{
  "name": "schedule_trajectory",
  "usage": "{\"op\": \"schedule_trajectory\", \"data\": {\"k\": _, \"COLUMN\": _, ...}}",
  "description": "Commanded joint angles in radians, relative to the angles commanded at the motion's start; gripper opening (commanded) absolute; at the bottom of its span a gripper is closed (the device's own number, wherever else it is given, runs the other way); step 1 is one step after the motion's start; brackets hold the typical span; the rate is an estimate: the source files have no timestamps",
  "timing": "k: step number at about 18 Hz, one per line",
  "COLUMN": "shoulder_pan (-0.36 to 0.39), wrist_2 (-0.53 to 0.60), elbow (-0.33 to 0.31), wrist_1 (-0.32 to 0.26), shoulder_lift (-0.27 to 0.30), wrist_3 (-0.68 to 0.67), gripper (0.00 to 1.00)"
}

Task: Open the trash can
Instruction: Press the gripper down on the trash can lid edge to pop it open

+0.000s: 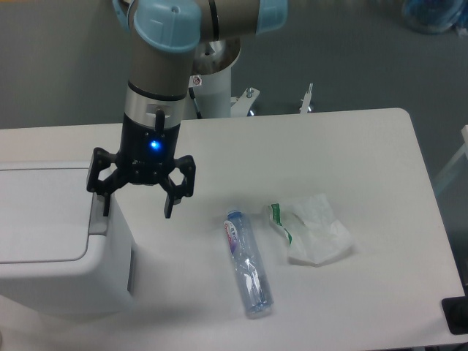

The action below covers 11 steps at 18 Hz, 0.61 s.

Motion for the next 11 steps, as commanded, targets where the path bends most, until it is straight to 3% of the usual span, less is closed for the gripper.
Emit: {"op": "schedule_trajectory", "data": {"k": 11, "shoulder_pan": 0.000, "wrist_2": 0.003, "elbow": -0.008, "wrist_1": 0.002, "shoulder_lift": -0.011, "wrist_3": 0.002, "gripper": 1.00}}
